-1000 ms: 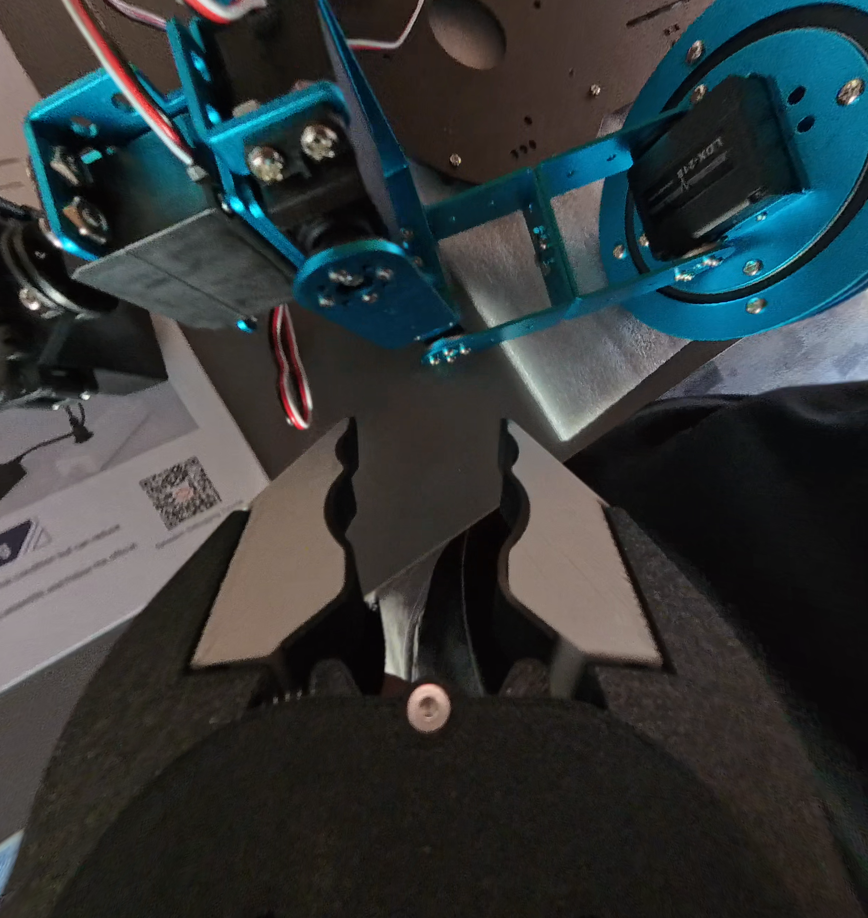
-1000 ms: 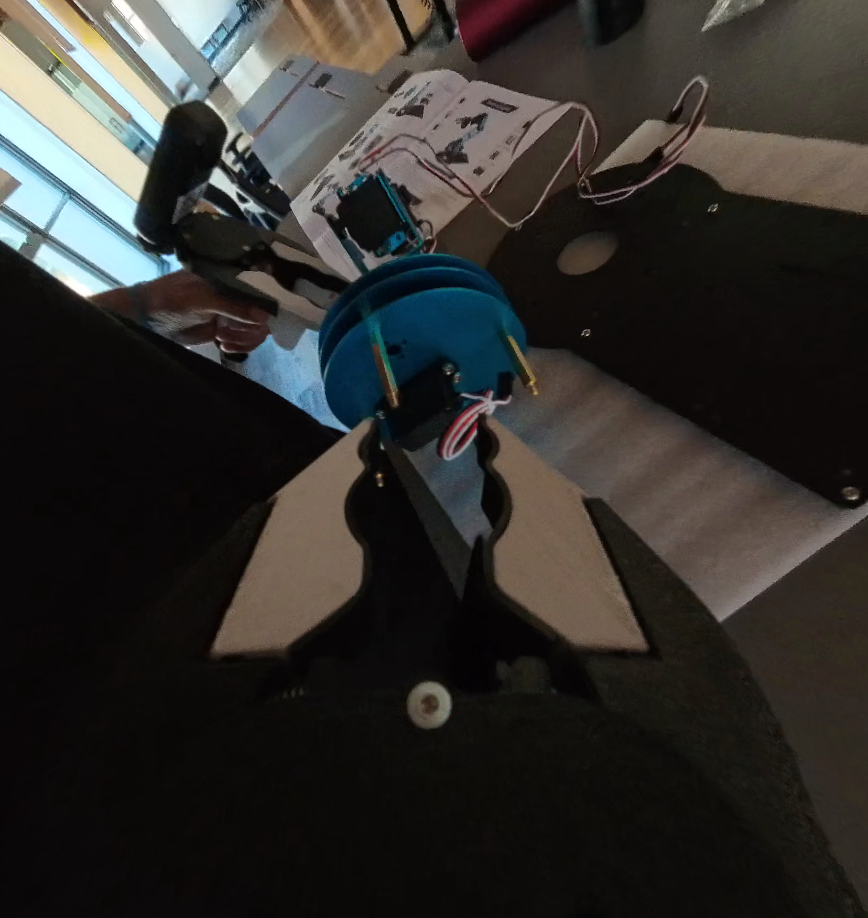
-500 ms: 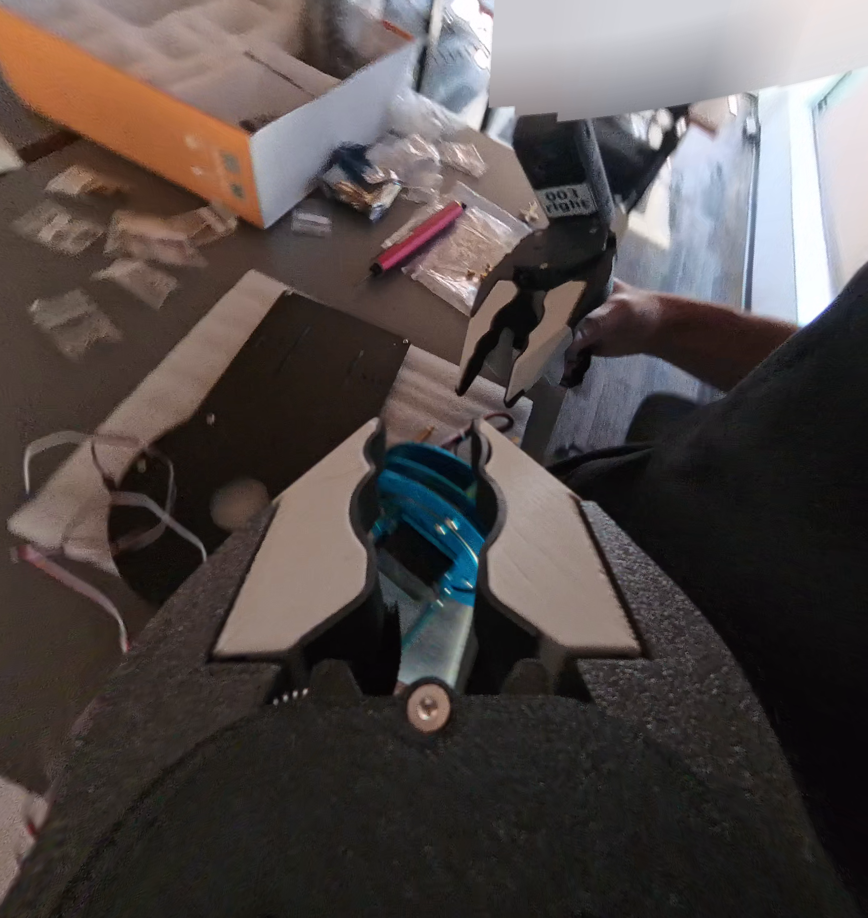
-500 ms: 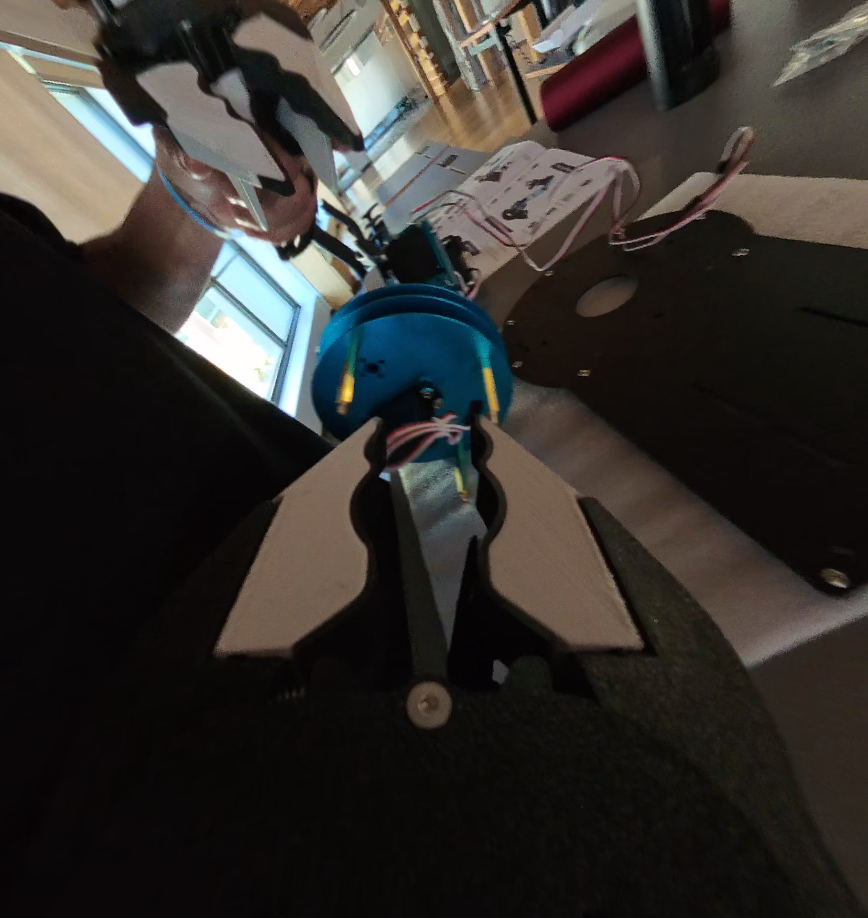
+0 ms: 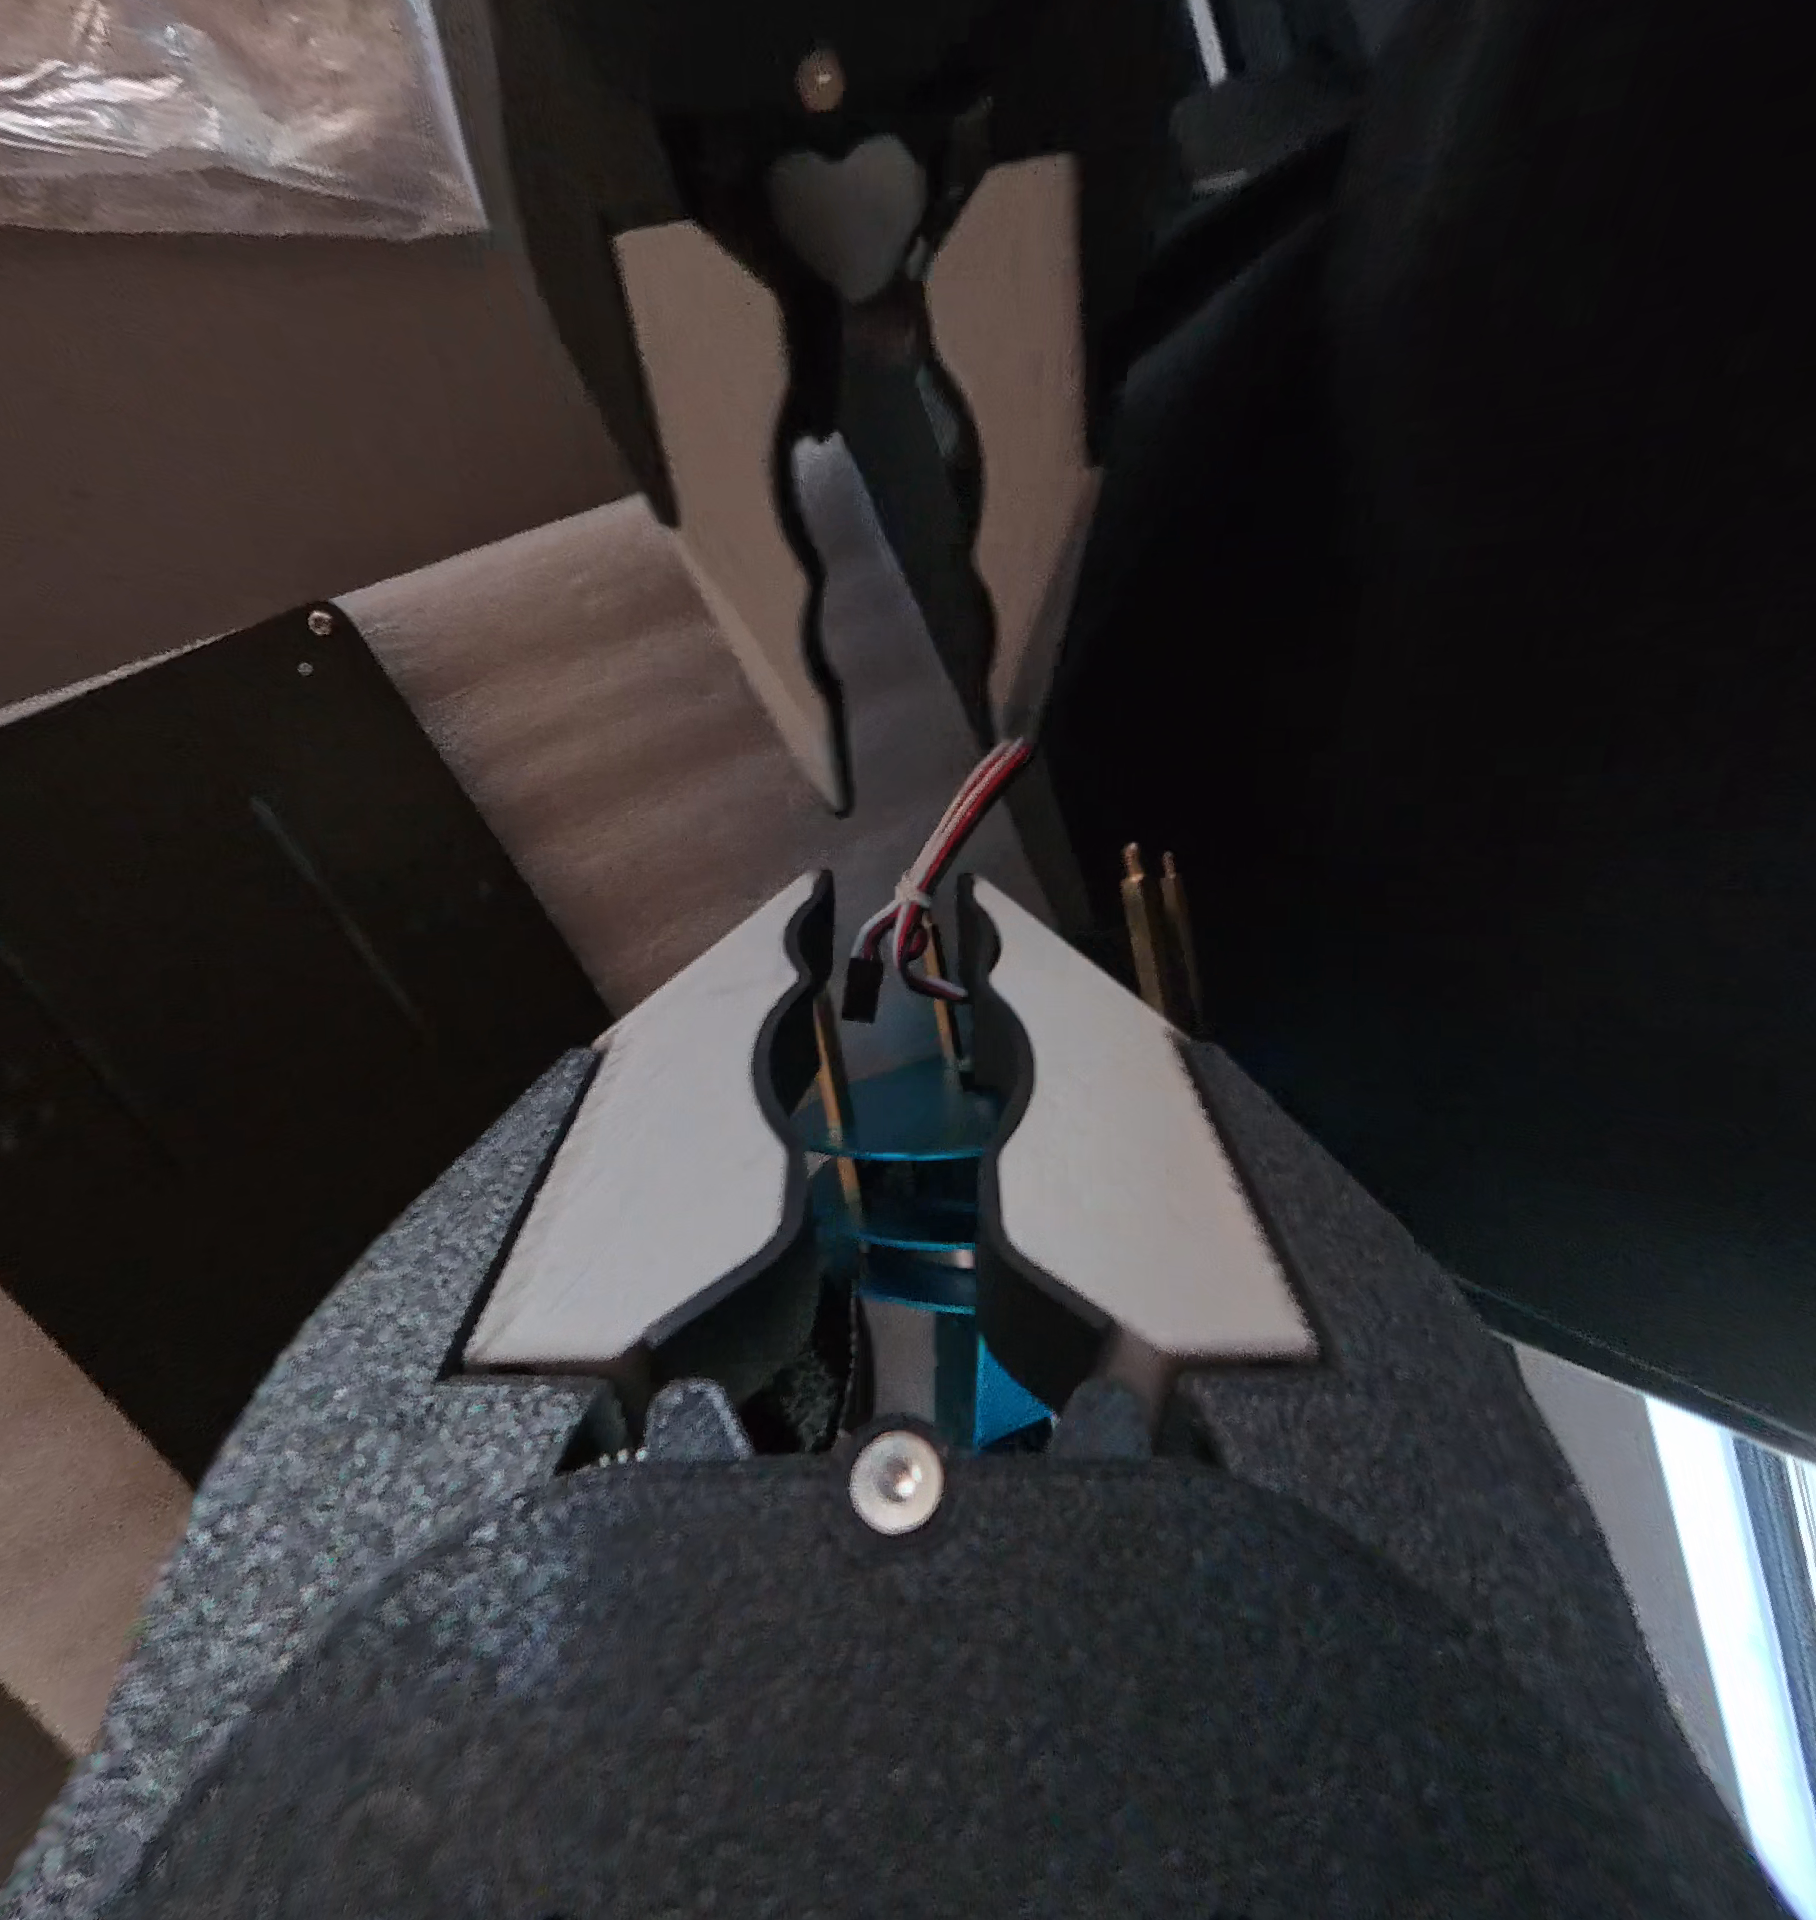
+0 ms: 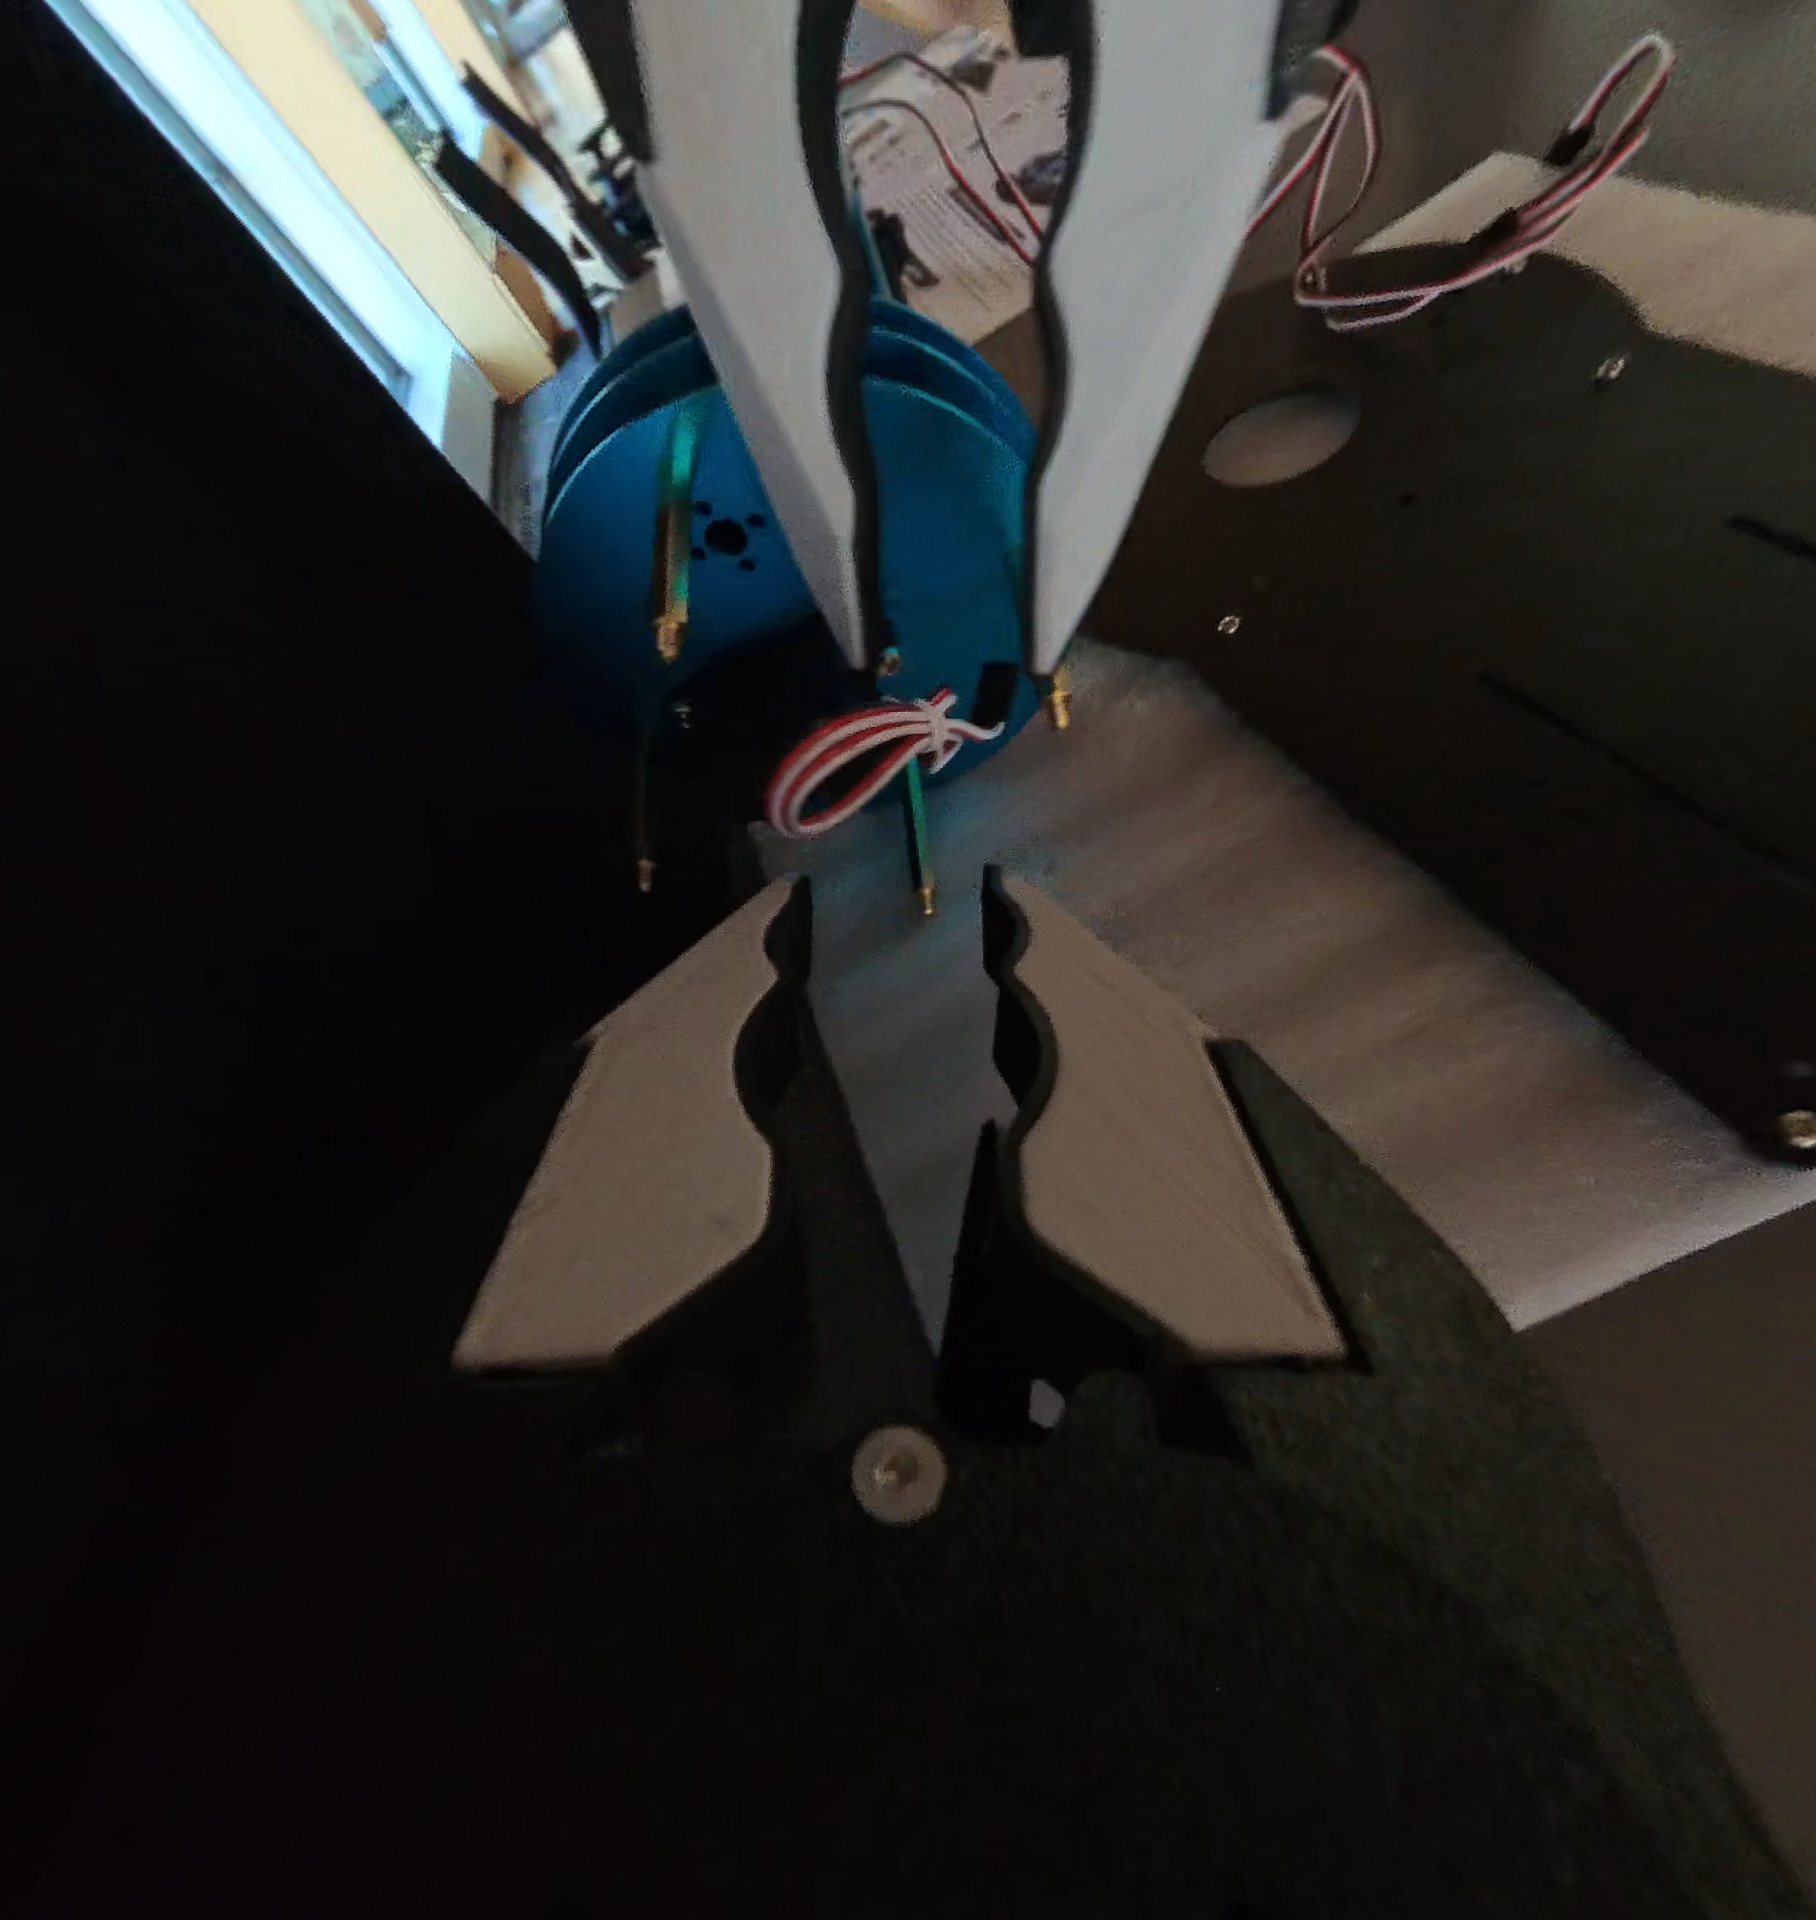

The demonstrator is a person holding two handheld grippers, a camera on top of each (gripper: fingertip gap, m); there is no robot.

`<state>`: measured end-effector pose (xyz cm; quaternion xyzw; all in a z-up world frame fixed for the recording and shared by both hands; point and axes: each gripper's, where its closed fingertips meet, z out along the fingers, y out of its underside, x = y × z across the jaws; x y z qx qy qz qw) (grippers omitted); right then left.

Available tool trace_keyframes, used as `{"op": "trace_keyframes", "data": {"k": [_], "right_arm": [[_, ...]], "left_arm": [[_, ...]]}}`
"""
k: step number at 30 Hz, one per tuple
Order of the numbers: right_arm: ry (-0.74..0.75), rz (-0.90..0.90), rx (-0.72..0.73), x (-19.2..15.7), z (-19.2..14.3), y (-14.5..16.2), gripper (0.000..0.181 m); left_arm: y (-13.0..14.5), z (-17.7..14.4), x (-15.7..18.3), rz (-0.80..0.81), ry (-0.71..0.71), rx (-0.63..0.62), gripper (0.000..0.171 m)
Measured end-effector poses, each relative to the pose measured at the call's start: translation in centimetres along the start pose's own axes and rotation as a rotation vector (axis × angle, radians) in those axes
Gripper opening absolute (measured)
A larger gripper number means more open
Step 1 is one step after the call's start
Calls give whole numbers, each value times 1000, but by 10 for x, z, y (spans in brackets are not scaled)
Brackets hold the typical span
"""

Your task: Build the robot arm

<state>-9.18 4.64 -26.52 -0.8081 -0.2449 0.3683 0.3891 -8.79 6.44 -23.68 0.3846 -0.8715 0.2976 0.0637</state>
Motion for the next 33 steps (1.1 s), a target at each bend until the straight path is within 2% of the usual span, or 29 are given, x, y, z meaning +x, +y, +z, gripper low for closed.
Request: {"op": "trace_keyframes", "data": {"k": [3,5,8,13,19,23,27,30,33], "right_arm": [[103,70,87,-8,4,-12,31],[228,190,152,2,3,-15,28],[280,302,307,3,3,-21,24],[388,356,441,8,6,-21,20],[517,302,441,12,9,-24,5],[543,277,427,9,10,-29,4],[596,241,363,9,11,-27,3],[598,230,379,9,9,-28,3],[540,253,409,8,9,-30,3]], "left_arm": [[2,2,1,33,62,-45,22],[6,5,5,62,119,-86,23],[10,9,9,134,169,-141,23],[11,11,10,226,184,-190,19],[10,9,4,292,114,-213,14],[-5,-1,7,279,117,-163,17],[3,8,9,339,89,-217,15],[1,6,9,342,71,-184,4],[1,4,10,330,67,-125,4]]}}
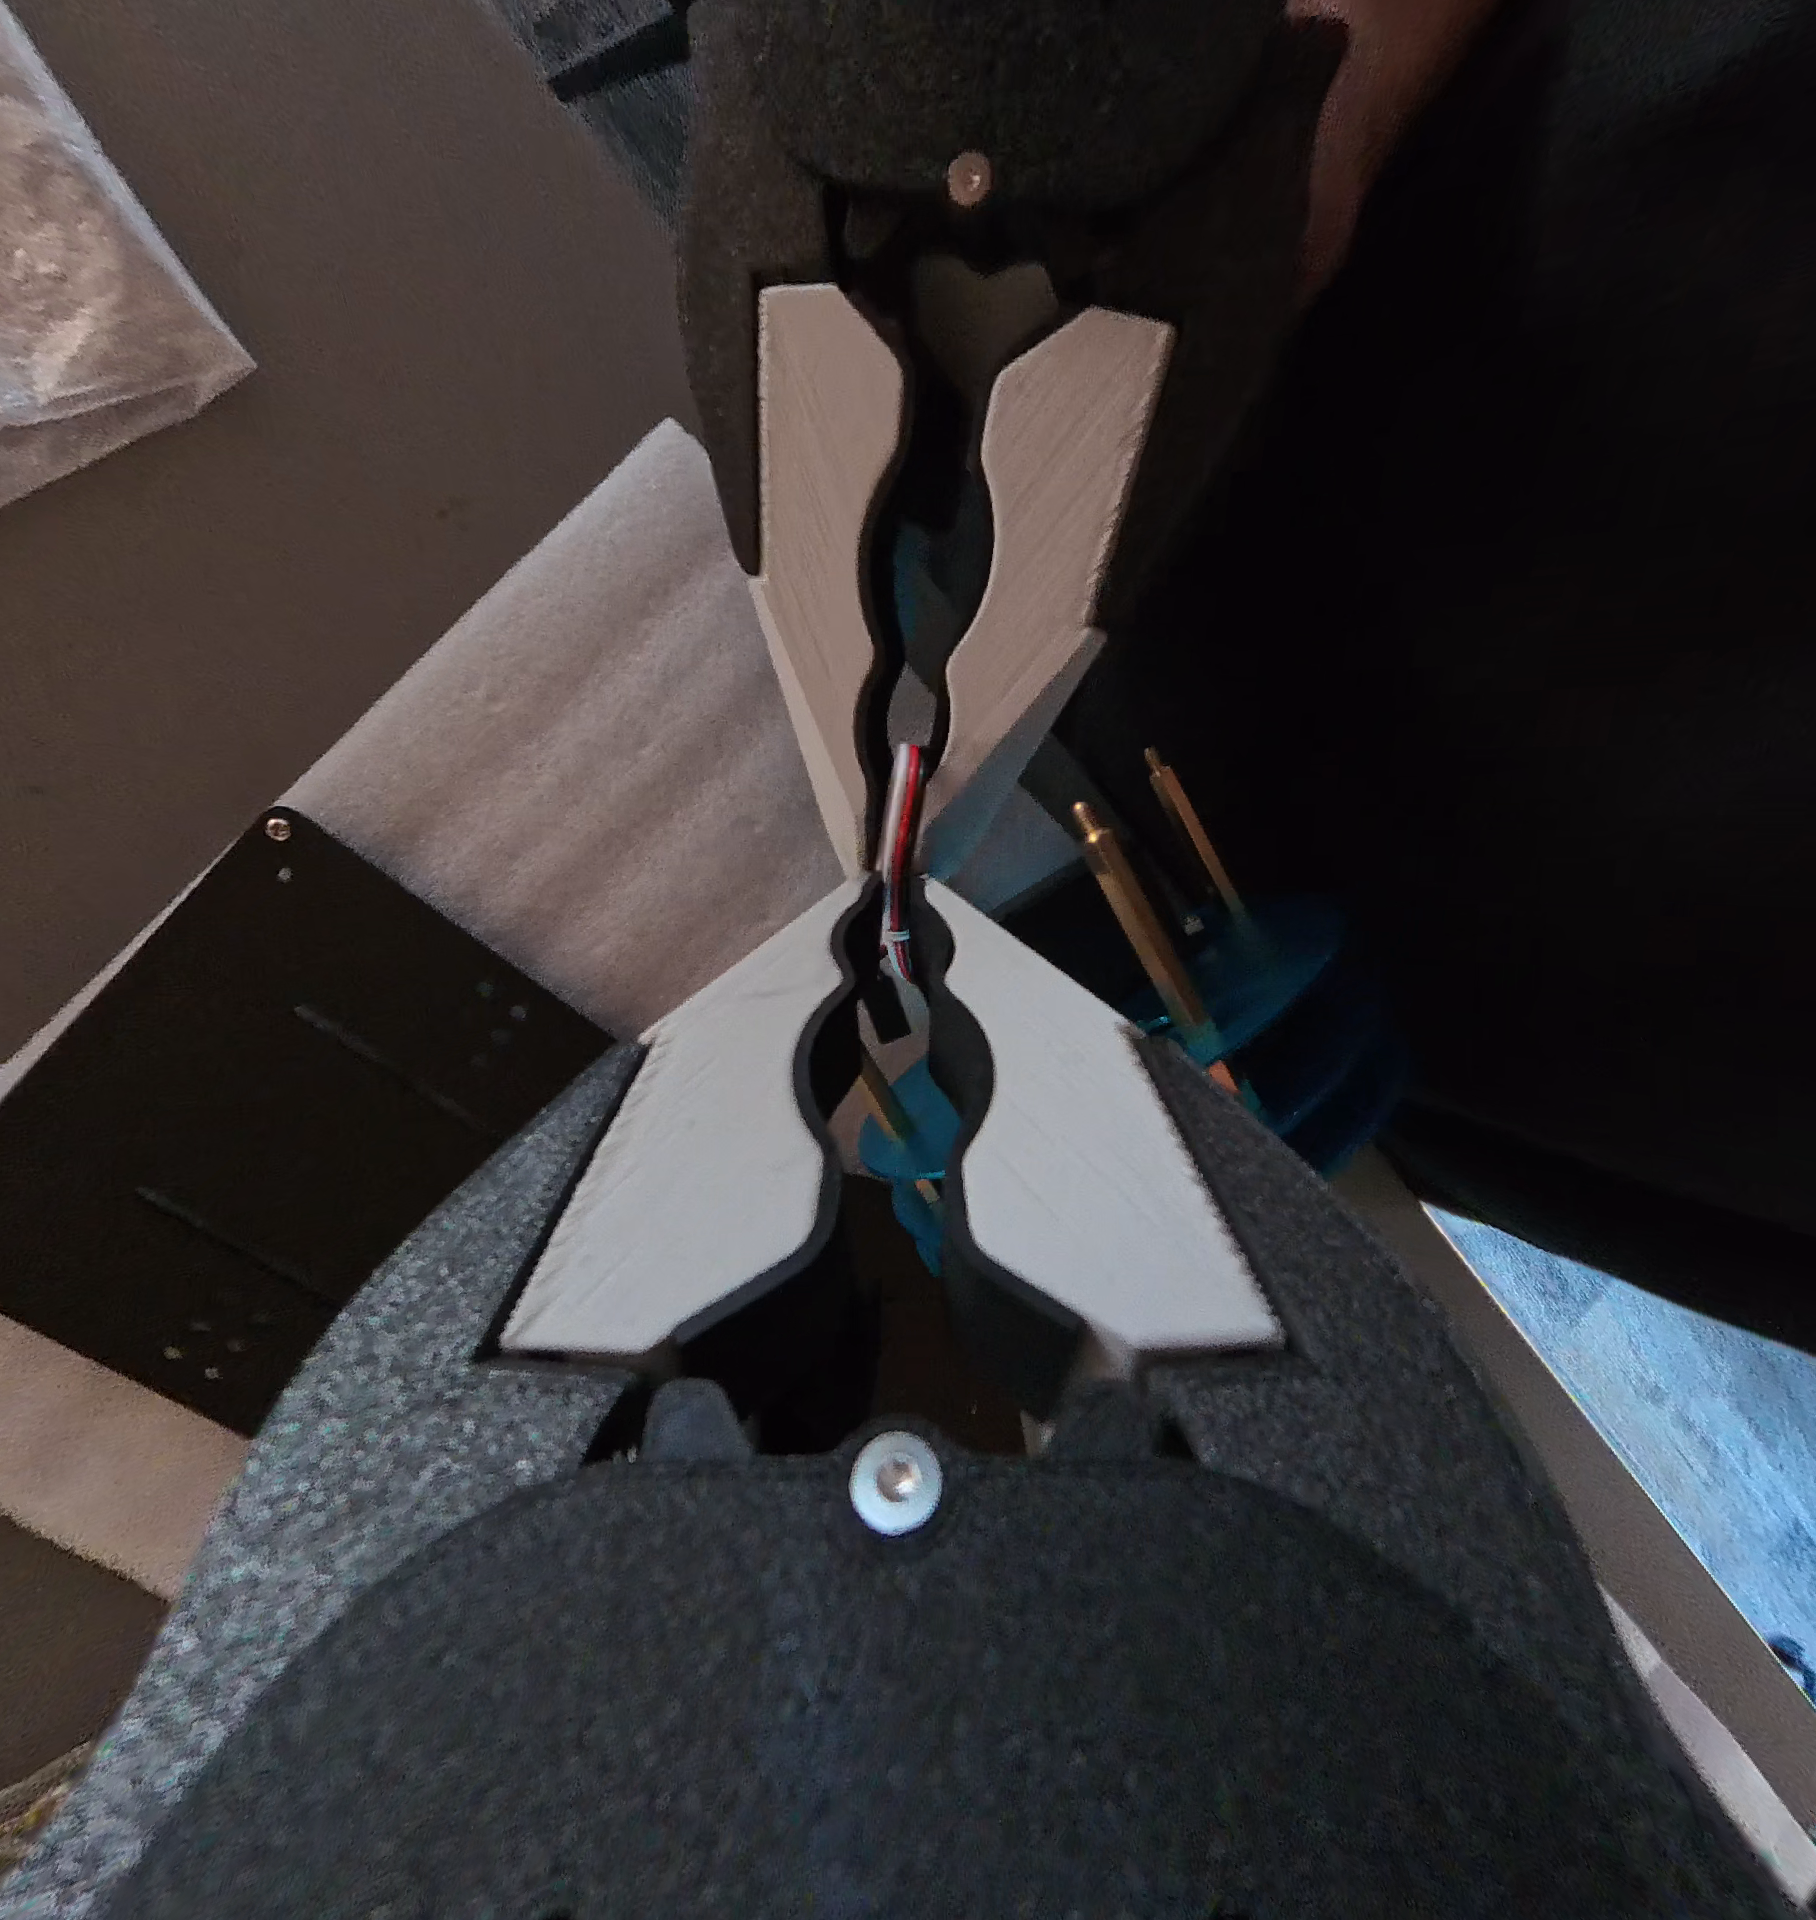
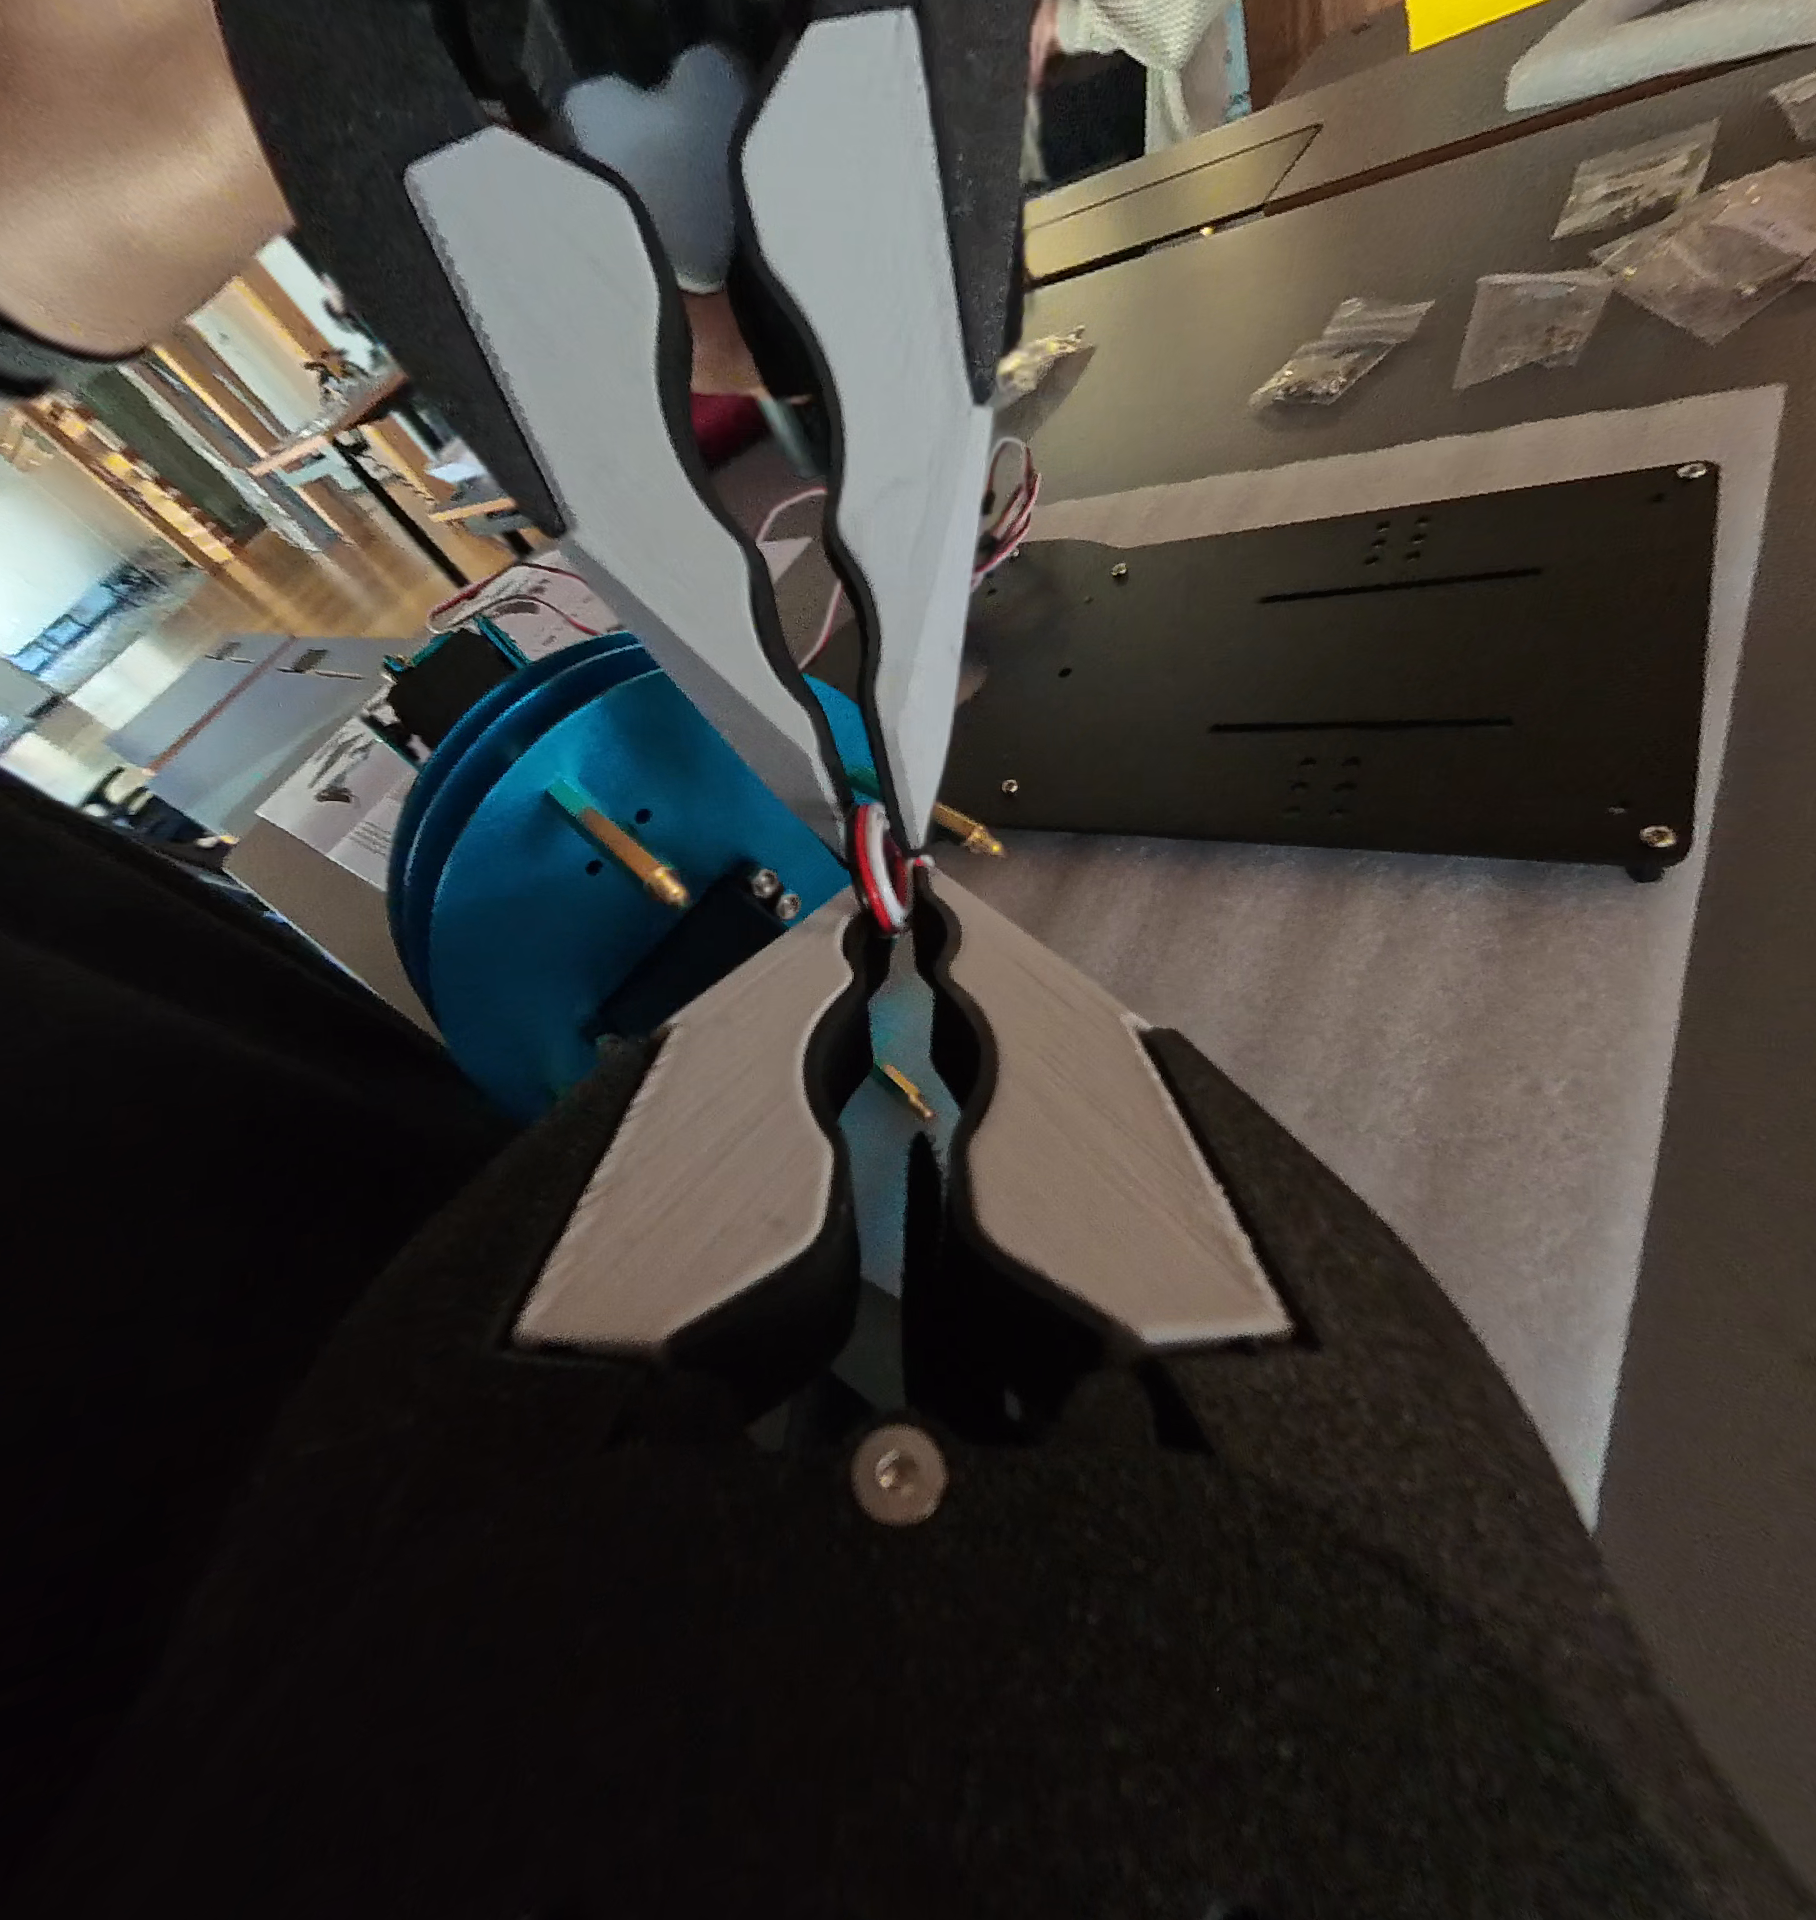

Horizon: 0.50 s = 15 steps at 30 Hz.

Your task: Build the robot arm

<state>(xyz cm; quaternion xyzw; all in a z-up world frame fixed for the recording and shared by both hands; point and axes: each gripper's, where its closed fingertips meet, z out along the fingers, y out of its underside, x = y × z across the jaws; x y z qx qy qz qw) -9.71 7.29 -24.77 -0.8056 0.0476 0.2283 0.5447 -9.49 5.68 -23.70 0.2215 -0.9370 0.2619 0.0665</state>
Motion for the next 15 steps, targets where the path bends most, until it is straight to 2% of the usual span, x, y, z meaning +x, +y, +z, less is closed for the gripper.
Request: {"op": "trace_keyframes", "data": {"k": [6,15], "right_arm": [[-62,-40,21,-5,2,-2,2],[-107,-46,58,-7,3,-4,2]], "left_arm": [[3,-6,6,35,-46,54,4],[3,-10,6,-70,-42,157,3]]}}
